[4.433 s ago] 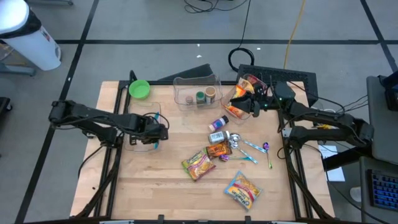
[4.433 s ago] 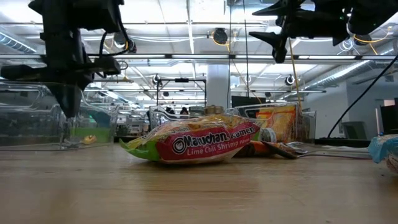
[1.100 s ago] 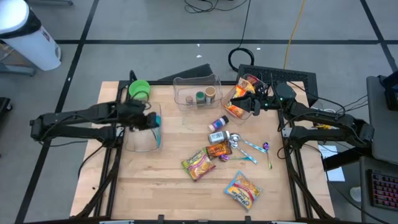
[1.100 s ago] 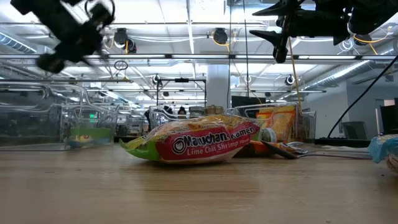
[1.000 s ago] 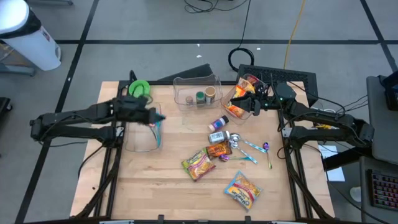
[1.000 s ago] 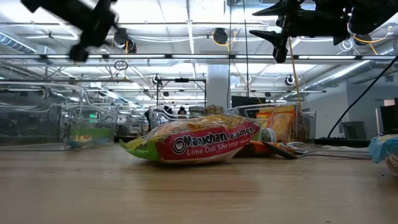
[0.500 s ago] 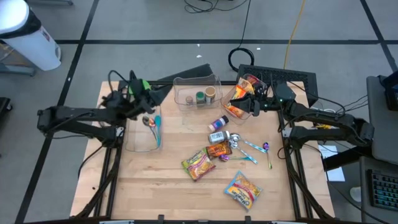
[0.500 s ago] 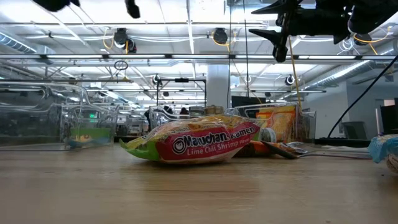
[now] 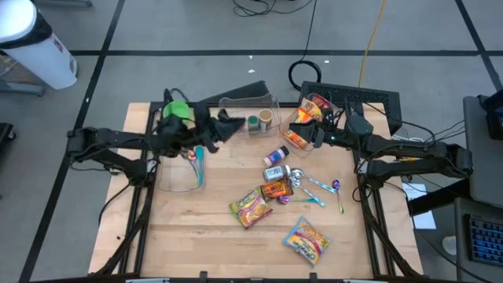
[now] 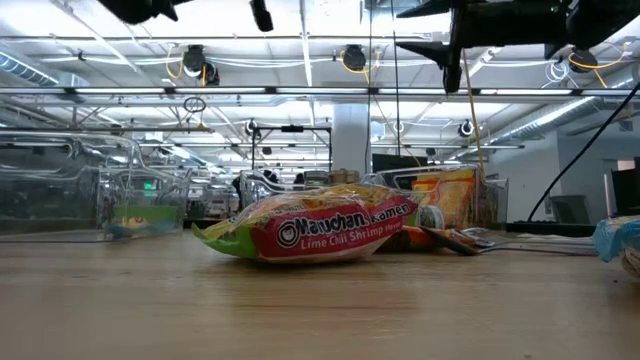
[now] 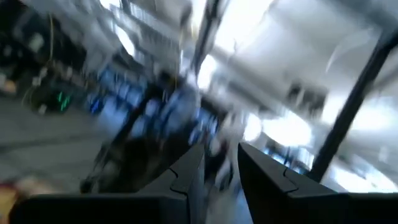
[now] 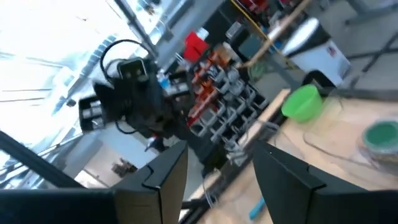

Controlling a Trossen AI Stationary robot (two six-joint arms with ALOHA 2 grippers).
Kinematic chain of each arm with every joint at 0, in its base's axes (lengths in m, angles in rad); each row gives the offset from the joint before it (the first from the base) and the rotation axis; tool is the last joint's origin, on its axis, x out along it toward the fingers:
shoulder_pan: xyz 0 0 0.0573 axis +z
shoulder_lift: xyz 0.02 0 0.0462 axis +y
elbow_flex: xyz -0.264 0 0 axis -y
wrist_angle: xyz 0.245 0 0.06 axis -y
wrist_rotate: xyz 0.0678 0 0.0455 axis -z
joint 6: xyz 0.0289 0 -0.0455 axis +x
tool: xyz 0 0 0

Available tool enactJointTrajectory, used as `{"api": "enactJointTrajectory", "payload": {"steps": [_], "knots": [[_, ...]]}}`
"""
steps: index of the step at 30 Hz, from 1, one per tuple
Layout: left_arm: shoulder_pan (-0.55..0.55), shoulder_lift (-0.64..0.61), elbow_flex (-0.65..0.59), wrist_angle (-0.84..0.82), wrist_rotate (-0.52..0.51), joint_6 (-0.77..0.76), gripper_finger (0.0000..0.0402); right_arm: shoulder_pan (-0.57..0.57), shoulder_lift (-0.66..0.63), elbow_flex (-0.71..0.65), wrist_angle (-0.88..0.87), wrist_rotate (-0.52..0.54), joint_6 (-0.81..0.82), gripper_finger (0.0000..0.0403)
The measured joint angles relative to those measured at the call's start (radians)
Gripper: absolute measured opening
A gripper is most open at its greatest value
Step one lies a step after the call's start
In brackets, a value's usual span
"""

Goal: Pick & Place Food Item
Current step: Put the top white patterned spoon into the left transparent bin

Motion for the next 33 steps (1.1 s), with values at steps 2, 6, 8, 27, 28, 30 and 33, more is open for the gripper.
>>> {"api": "enactJointTrajectory", "payload": {"steps": [2, 6, 8, 27, 28, 30, 33], "knots": [[-0.007, -0.001, 0.058, -0.185, 0.05, 0.059, 0.0102, 0.017, 0.005, 0.0, 0.043, 0.011, -0.029, 0.0171], [-0.027, -0.002, 0.201, -0.623, 0.092, 0.228, 0.0102, 0.07, 0.02, 0.001, 0.172, 0.011, -0.086, 0.0171], [-0.036, 0.002, 0.265, -0.81, 0.092, 0.312, 0.0102, 0.106, 0.029, 0.02, 0.188, 0.014, -0.107, 0.0171], [-0.046, 0.003, 0.383, -1.214, 0.094, 0.466, 0.0102, 0.521, 0.261, 0.759, -1.275, 0.231, -0.347, 0.0171], [-0.047, 0.003, 0.383, -1.218, 0.094, 0.471, 0.0102, 0.534, 0.284, 0.775, -1.351, 0.242, -0.314, 0.0171], [-0.046, 0.003, 0.383, -1.227, 0.093, 0.48, 0.0102, 0.557, 0.322, 0.78, -1.477, 0.246, -0.243, 0.0171], [-0.046, 0.003, 0.383, -1.229, 0.092, 0.488, 0.0102, 0.576, 0.379, 0.765, -1.645, 0.249, -0.143, 0.0171]]}}
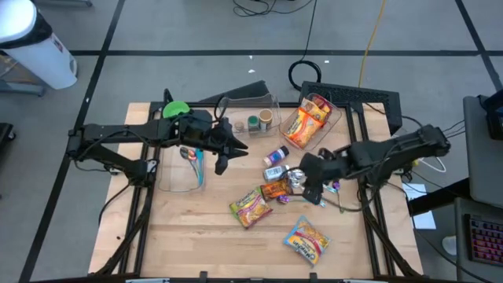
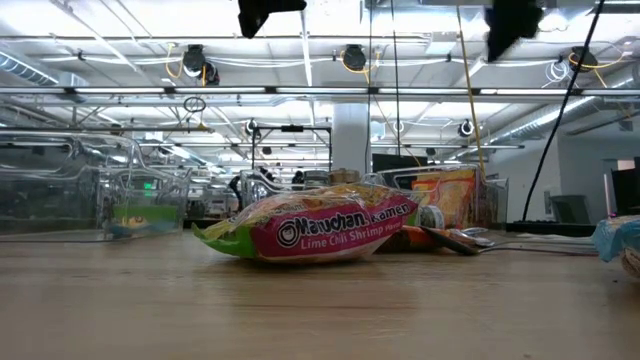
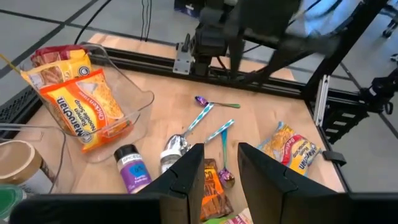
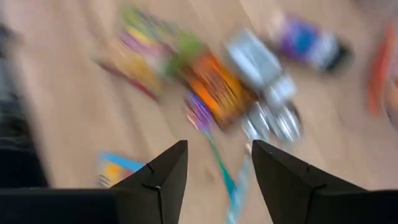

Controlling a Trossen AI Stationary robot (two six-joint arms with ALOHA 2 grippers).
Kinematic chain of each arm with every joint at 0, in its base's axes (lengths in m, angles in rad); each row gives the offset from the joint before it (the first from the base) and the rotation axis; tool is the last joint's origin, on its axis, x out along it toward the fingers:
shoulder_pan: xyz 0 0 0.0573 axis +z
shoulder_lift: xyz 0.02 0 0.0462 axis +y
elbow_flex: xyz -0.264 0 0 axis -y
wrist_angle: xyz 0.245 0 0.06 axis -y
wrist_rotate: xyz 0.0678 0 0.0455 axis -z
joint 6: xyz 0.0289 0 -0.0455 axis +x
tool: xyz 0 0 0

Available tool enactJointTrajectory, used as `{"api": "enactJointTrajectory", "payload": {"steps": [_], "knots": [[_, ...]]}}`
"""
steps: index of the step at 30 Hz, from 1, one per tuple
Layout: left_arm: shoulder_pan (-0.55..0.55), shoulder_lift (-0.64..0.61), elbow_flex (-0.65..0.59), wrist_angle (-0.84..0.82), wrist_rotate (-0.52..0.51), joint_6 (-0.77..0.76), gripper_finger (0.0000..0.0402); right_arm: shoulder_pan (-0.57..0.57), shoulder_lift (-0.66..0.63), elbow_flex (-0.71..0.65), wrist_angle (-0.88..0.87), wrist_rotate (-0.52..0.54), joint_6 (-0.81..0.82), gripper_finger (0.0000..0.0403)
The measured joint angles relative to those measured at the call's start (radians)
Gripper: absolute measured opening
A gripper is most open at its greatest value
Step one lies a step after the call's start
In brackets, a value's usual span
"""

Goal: Pick & Place Food Item
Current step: Put the top white patterned spoon into the left transparent bin

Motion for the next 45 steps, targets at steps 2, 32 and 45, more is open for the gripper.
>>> {"api": "enactJointTrajectory", "payload": {"steps": [2, 32, 45], "knots": [[0.0, 0.0, 0.0, -0.001, -0.002, 0.001, 0.0102, 0.002, 0.027, -0.028, -0.077, 0.026, 0.063, 0.0171], [0.0, 0.004, 0.0, 0.0, -0.036, -0.056, 0.0102, -0.286, 0.052, -0.573, 0.483, -0.068, -0.097, 0.0171], [0.0, 0.004, 0.0, 0.0, -0.036, -0.053, 0.0102, -0.302, 0.052, -0.662, 0.549, -0.082, -0.08, 0.0171]]}}
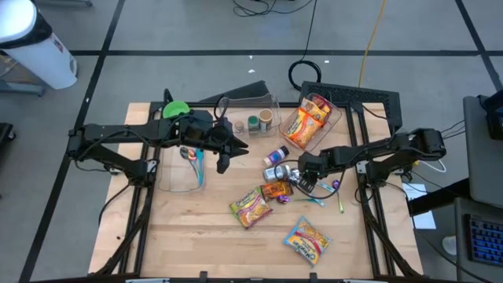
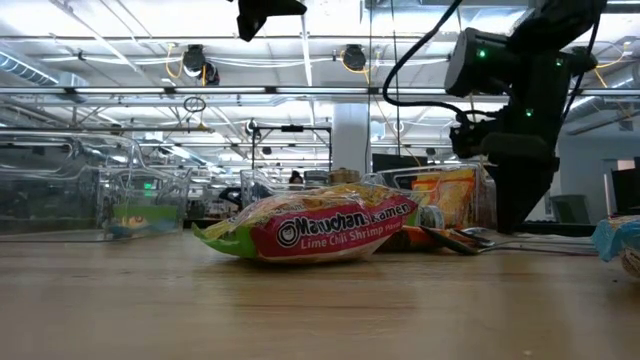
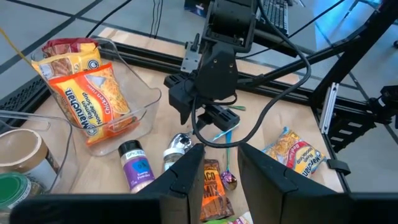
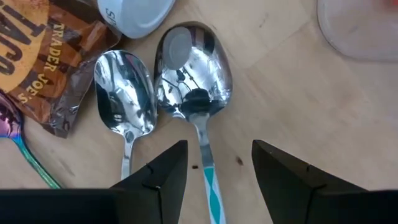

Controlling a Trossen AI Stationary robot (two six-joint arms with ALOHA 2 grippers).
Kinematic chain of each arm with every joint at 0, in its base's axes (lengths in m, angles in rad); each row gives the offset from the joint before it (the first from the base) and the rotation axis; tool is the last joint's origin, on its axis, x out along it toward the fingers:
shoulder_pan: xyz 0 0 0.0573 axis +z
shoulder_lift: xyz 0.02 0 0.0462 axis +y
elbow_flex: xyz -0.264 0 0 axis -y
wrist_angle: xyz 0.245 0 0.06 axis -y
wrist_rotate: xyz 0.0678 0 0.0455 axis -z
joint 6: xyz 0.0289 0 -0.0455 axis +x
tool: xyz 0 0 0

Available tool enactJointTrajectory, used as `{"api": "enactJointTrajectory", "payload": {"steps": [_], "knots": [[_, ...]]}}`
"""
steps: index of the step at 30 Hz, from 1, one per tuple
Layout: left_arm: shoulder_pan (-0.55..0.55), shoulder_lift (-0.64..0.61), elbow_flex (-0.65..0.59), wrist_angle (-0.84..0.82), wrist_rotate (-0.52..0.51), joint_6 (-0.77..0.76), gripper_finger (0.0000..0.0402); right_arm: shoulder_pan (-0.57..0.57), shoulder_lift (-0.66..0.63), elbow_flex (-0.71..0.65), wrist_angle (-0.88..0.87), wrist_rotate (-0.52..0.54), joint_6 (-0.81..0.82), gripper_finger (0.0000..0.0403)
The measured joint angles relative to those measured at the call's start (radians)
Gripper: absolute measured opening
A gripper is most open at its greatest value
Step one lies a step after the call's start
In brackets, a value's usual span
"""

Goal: Pick & Place Food Item
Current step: Put the top white patterned spoon into the left transparent bin

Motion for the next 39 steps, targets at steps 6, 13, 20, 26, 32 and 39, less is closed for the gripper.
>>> {"api": "enactJointTrajectory", "payload": {"steps": [6, 13, 20, 26, 32, 39], "knots": [[0.0, 0.0, 0.0, 0.0, 0.0, 0.007, 0.0102, 0.0, 0.0, -0.026, 0.05, 0.004, 0.002, 0.0169], [0.0, 0.0, 0.0, 0.0, -0.002, 0.005, 0.0102, 0.0, -0.002, -0.073, 0.114, 0.008, 0.085, 0.0124], [0.0, 0.0, 0.0, 0.0, -0.001, 0.0, 0.0102, 0.0, -0.002, -0.075, 0.112, 0.032, 0.099, 0.003], [0.0, 0.001, 0.0, 0.0, -0.001, -0.008, 0.0102, 0.001, -0.03, -0.071, 0.122, 0.018, 0.107, 0.0015], [0.0, 0.001, 0.0, 0.0, -0.001, -0.033, 0.0102, 0.003, -0.161, -0.02, 0.123, 0.019, 0.105, 0.0008], [0.0, 0.001, 0.0, 0.007, -0.001, -0.057, 0.0102, 0.003, -0.378, 0.028, 0.357, 0.057, 0.096, 0.0004]]}}
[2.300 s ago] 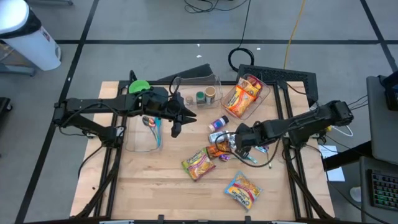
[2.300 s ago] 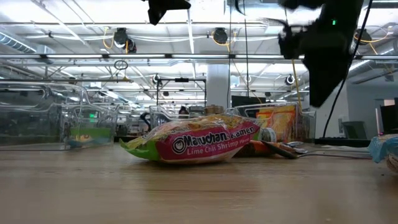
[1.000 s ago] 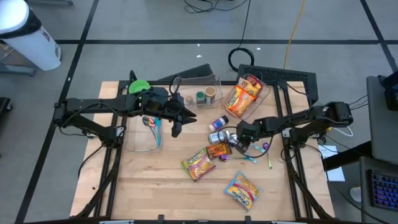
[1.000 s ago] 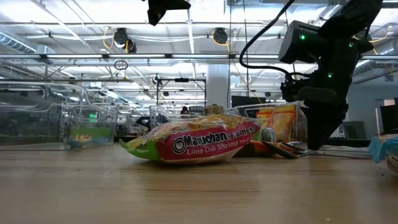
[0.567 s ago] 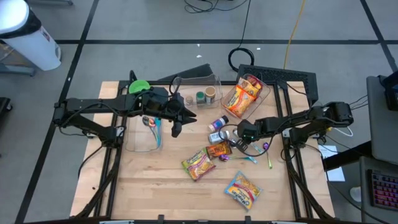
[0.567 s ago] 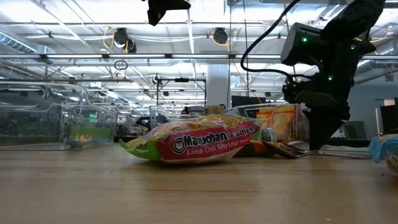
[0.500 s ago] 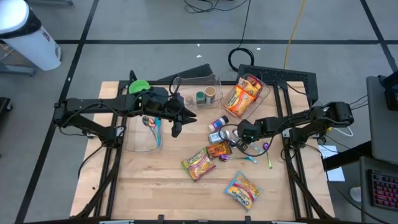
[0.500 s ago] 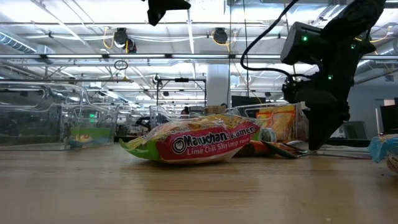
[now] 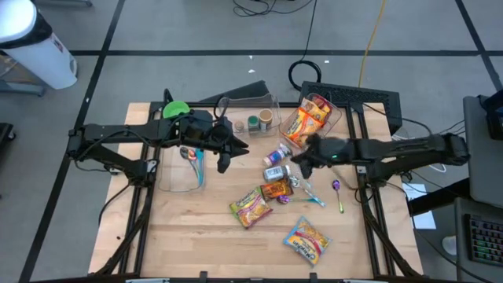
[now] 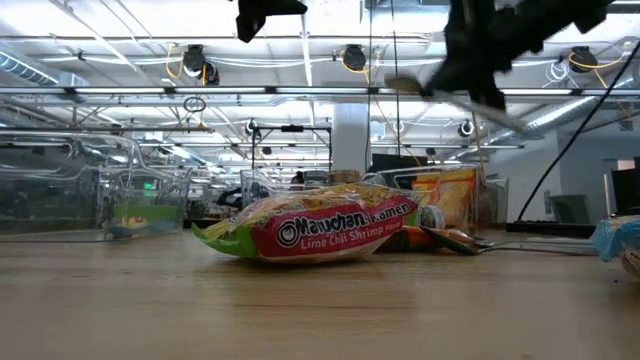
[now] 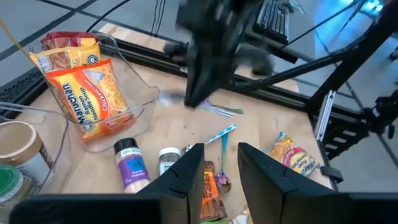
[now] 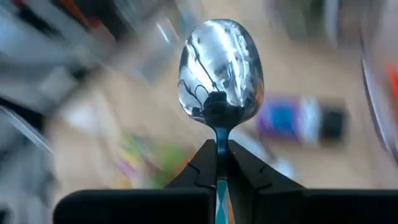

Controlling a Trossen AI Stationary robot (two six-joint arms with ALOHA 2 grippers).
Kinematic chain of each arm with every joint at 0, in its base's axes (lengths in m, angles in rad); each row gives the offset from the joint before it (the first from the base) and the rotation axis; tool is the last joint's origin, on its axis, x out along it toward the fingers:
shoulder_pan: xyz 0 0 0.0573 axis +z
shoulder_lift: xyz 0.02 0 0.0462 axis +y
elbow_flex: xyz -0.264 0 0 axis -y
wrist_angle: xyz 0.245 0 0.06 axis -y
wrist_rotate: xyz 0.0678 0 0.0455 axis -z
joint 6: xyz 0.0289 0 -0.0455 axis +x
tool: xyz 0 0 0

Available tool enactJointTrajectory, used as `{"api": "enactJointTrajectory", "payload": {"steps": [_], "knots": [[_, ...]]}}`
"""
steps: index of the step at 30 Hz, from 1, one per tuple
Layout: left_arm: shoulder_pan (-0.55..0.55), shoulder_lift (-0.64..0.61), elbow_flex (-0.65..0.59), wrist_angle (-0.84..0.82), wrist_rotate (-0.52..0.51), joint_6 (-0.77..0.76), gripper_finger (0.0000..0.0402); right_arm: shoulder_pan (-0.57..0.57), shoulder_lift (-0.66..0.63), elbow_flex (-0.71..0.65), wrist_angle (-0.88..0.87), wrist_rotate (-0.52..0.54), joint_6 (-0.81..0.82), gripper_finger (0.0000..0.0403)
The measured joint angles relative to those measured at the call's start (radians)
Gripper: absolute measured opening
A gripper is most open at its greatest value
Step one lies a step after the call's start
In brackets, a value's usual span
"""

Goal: Pick & Place Food Item
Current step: Put the top white patterned spoon into the left transparent bin

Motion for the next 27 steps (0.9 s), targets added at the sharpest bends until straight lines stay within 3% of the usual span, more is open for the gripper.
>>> {"api": "enactJointTrajectory", "payload": {"steps": [5, 9, 17, 20, 27], "knots": [[0.003, 0.0, 0.0, 0.036, 0.003, -0.079, 0.0102, -0.001, -0.101, 0.002, 0.254, 0.105, -0.045, 0.0004], [0.019, 0.006, 0.0, 0.096, 0.074, -0.159, 0.0102, -0.001, -0.11, 0.002, 0.413, 0.115, -0.112, 0.0003], [0.027, 0.101, -0.001, 0.312, 0.308, -0.218, 0.0102, -0.001, 0.022, 0.002, 0.713, 0.092, -0.202, 0.0003], [0.027, 0.154, -0.001, 0.398, 0.376, -0.239, 0.0102, -0.002, 0.082, 0.002, 0.841, 0.039, -0.205, 0.0003], [0.028, 0.234, -0.001, 0.515, 0.405, -0.287, 0.0102, -0.002, 0.167, 0.002, 1.112, -0.035, -0.203, 0.0003]]}}
